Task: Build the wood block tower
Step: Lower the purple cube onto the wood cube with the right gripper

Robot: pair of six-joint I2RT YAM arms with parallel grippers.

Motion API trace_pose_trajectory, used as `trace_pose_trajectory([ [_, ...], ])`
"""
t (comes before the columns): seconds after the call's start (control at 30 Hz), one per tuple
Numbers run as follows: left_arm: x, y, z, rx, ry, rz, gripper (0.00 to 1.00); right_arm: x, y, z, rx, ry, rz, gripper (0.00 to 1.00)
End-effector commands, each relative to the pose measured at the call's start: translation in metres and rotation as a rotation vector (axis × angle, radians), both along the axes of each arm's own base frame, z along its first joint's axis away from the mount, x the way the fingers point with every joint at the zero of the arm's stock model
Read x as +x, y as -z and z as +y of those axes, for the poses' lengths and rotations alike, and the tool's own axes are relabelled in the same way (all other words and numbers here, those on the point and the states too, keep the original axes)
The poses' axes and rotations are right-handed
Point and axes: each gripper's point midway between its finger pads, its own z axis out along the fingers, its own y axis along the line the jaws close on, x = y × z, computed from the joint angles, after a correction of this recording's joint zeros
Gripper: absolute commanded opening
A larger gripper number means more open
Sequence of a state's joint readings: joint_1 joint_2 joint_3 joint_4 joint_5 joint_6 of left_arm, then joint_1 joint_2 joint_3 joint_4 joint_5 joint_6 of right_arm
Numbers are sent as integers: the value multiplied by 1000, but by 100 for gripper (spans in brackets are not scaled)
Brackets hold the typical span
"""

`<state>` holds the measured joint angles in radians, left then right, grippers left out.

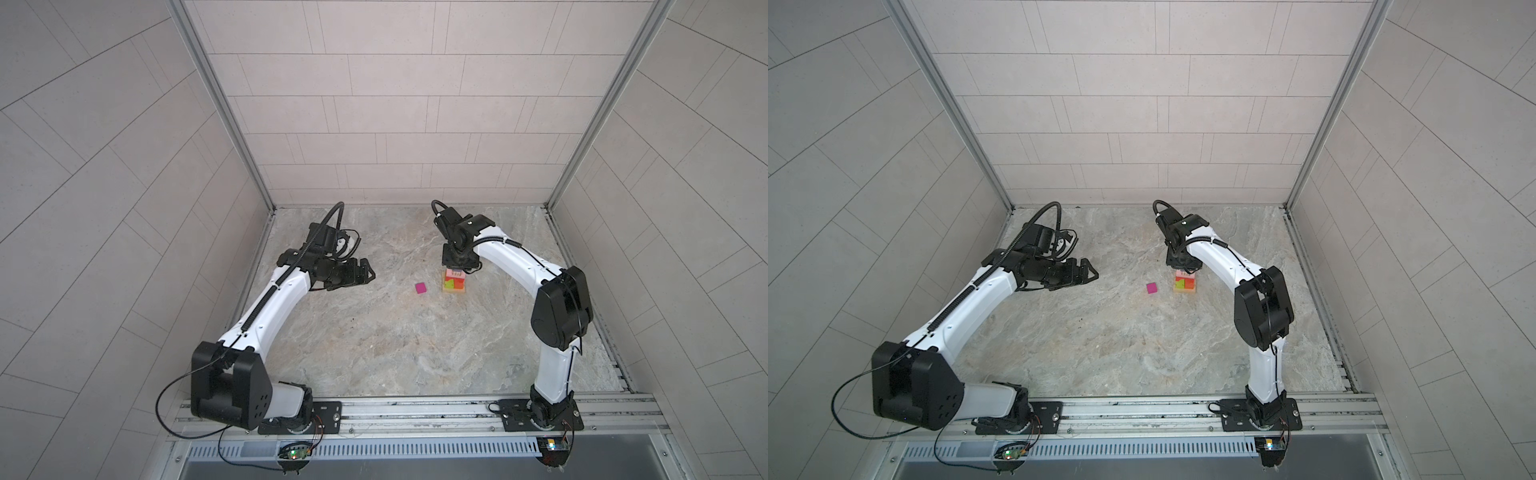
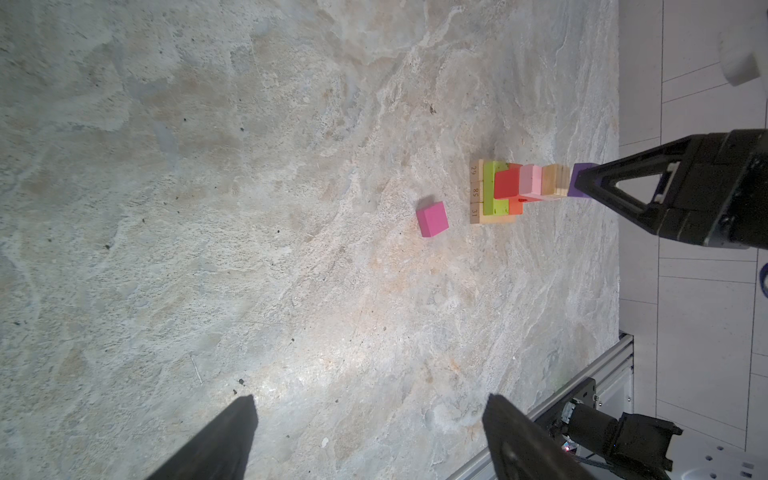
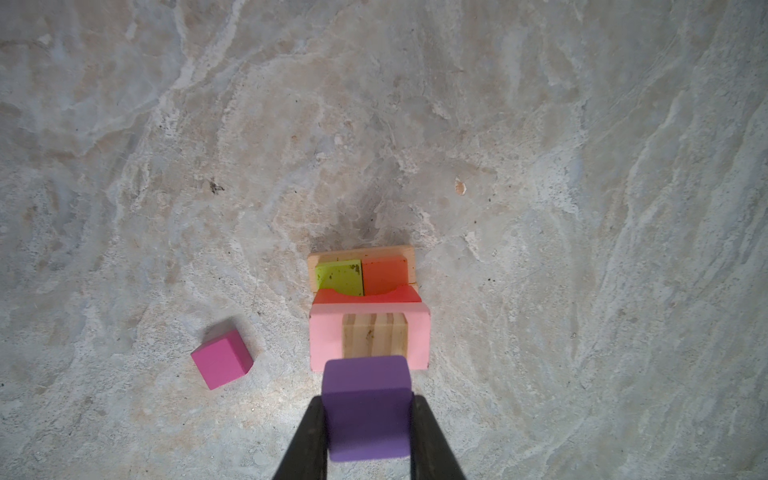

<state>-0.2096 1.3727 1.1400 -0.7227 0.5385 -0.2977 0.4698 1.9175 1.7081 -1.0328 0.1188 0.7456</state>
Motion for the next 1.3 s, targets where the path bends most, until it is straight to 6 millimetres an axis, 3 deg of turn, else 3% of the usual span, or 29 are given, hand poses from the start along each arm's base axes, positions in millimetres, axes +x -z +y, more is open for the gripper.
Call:
trace_pose_trajectory([
  [0.0, -5, -3, 1, 1, 7, -7, 92, 3, 2, -5, -7, 33, 1, 18],
  [1.27, -4, -2, 1, 4, 7, -6, 92, 2, 13, -9, 10, 43, 22, 17],
])
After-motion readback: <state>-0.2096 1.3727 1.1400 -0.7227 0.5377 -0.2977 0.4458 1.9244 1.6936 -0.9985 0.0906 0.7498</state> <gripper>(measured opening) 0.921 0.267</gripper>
